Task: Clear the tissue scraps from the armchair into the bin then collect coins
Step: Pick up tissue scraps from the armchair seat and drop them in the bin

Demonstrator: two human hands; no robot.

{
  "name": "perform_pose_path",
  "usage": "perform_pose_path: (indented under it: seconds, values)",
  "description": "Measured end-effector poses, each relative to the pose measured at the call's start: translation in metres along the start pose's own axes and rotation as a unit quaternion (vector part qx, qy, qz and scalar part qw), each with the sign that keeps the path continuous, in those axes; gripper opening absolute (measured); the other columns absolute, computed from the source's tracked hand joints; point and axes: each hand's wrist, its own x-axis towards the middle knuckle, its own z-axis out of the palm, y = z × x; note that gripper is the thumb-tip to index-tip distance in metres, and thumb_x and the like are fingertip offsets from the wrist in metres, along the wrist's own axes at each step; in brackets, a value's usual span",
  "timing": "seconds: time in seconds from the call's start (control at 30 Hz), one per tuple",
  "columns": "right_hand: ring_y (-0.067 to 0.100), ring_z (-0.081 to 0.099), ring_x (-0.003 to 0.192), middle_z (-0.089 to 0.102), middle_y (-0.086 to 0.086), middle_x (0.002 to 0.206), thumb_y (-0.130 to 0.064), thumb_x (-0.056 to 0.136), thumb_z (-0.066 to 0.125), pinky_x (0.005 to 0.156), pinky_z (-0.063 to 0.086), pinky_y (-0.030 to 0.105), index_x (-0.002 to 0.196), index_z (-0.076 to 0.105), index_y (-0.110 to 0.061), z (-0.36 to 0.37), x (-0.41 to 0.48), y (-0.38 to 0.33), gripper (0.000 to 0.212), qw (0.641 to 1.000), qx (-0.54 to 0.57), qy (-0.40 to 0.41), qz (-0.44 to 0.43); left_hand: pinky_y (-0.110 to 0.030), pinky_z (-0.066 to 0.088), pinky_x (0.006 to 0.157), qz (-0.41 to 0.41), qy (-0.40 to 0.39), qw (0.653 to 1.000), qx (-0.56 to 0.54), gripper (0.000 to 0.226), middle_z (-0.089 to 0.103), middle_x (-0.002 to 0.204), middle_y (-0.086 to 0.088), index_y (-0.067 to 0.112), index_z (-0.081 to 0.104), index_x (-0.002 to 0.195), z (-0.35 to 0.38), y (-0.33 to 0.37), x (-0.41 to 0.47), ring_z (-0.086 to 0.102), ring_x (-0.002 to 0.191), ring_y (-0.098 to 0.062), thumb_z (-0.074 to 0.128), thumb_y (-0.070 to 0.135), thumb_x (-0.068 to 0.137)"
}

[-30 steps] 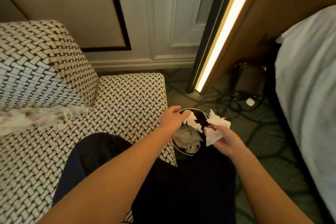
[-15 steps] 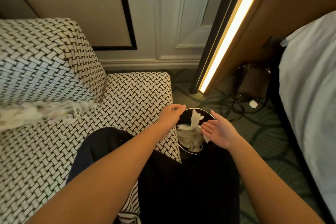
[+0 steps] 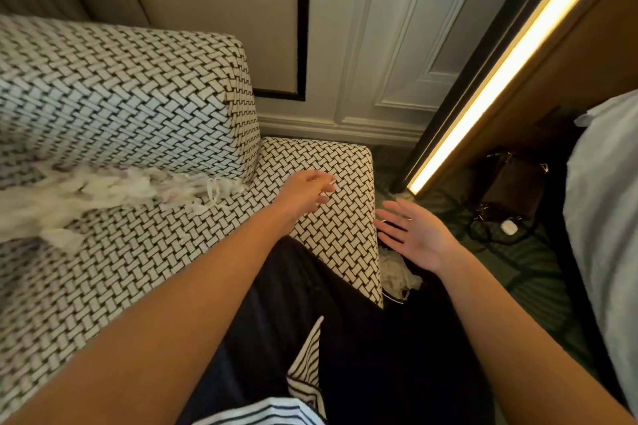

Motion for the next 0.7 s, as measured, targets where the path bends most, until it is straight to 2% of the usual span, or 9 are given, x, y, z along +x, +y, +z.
perform_pose_path:
  seconds: [0.07, 0.17, 0.27, 0.3, 0.37, 0.43, 0.5, 0.6, 0.7]
  values:
    - [0.024, 0.061, 0.106, 0.062, 0.009, 0.12, -0.027, 0.093, 0.054, 0.085, 0.05, 0.034, 0.121, 0.056, -0.01, 0.021, 0.002, 0.004, 0.032, 1.0, -0.027, -0.007, 0.002, -0.034, 0.05, 0.092, -0.005, 0.022, 0.999, -0.033, 0.027, 0.065, 0.109, 0.001, 0.018, 0.059, 0.118, -0.035, -0.005, -0.001, 0.062, 0.099, -0.016, 0.051, 0.03, 0.095]
    - [0.025, 0.063, 0.104, 0.064, 0.01, 0.117, -0.027, 0.092, 0.057, 0.09, 0.051, 0.037, 0.121, 0.057, -0.011, 0.051, 0.007, 0.014, 0.034, 0.998, -0.062, -0.018, 0.006, -0.035, 0.049, 0.093, -0.011, 0.075, 0.996, -0.055, 0.029, 0.065, 0.114, -0.002, 0.018, 0.058, 0.12, -0.088, -0.027, -0.005, 0.061, 0.099, -0.016, 0.052, 0.03, 0.094]
    - [0.025, 0.062, 0.106, 0.064, 0.008, 0.118, -0.037, 0.095, 0.05, 0.093, 0.049, 0.038, 0.118, 0.06, -0.016, 0.078, 0.013, 0.025, 0.032, 0.991, -0.126, -0.046, 0.012, -0.033, 0.041, 0.097, 0.023, 0.133, 0.984, 0.115, 0.035, 0.056, 0.13, -0.002, 0.019, 0.053, 0.129, -0.124, -0.067, -0.013, 0.053, 0.113, -0.017, 0.052, 0.028, 0.095]
    - [0.024, 0.06, 0.108, 0.063, 0.007, 0.119, -0.04, 0.096, 0.047, 0.093, 0.049, 0.038, 0.117, 0.061, -0.019, 0.086, 0.015, 0.029, 0.033, 0.987, -0.155, -0.049, 0.01, -0.033, 0.035, 0.102, 0.037, 0.131, 0.969, 0.206, 0.041, 0.049, 0.138, -0.003, 0.019, 0.047, 0.135, -0.131, -0.083, -0.017, 0.046, 0.124, -0.019, 0.052, 0.028, 0.095]
    - [0.021, 0.054, 0.112, 0.058, 0.003, 0.125, -0.047, 0.096, 0.042, 0.09, 0.046, 0.037, 0.117, 0.061, -0.028, 0.099, 0.019, 0.036, 0.034, 0.975, -0.215, -0.051, 0.003, -0.037, 0.019, 0.115, 0.064, 0.063, 0.918, 0.386, 0.058, 0.025, 0.154, -0.002, 0.023, 0.029, 0.146, -0.137, -0.118, -0.027, 0.023, 0.141, -0.022, 0.052, 0.031, 0.094]
    - [0.019, 0.046, 0.119, 0.052, -0.001, 0.13, -0.052, 0.096, 0.037, 0.09, 0.041, 0.036, 0.122, 0.059, -0.034, 0.112, 0.022, 0.044, 0.039, 0.96, -0.275, -0.06, 0.006, -0.046, 0.007, 0.118, 0.078, -0.024, 0.843, 0.532, 0.071, -0.002, 0.158, 0.001, 0.031, 0.008, 0.149, -0.14, -0.149, -0.037, -0.001, 0.146, -0.026, 0.051, 0.036, 0.093]
    - [0.018, 0.04, 0.126, 0.047, -0.001, 0.134, -0.054, 0.097, 0.032, 0.094, 0.036, 0.037, 0.126, 0.056, -0.034, 0.123, 0.025, 0.05, 0.042, 0.946, -0.316, -0.065, 0.01, -0.049, -0.003, 0.117, 0.089, -0.068, 0.785, 0.609, 0.076, -0.023, 0.152, 0.002, 0.034, -0.009, 0.147, -0.139, -0.167, -0.047, -0.021, 0.142, -0.028, 0.047, 0.037, 0.095]
    - [0.016, 0.047, 0.112, 0.047, -0.002, 0.132, -0.051, 0.099, 0.03, 0.092, 0.035, 0.035, 0.129, 0.053, -0.028, 0.131, 0.028, 0.054, 0.044, 0.939, -0.336, -0.066, 0.019, -0.046, -0.01, 0.117, 0.106, -0.066, 0.779, 0.614, 0.074, -0.031, 0.147, 0.003, 0.032, -0.021, 0.139, -0.137, -0.174, -0.056, -0.028, 0.139, -0.026, 0.04, 0.036, 0.097]
    - [0.012, 0.051, 0.095, 0.051, -0.002, 0.125, -0.048, 0.098, 0.037, 0.093, 0.039, 0.035, 0.129, 0.051, -0.022, 0.141, 0.034, 0.056, 0.044, 0.931, -0.359, -0.062, 0.025, -0.041, -0.013, 0.115, 0.117, -0.017, 0.785, 0.609, 0.069, -0.027, 0.151, 0.003, 0.034, -0.012, 0.145, -0.146, -0.178, -0.054, -0.027, 0.14, -0.023, 0.037, 0.042, 0.097]
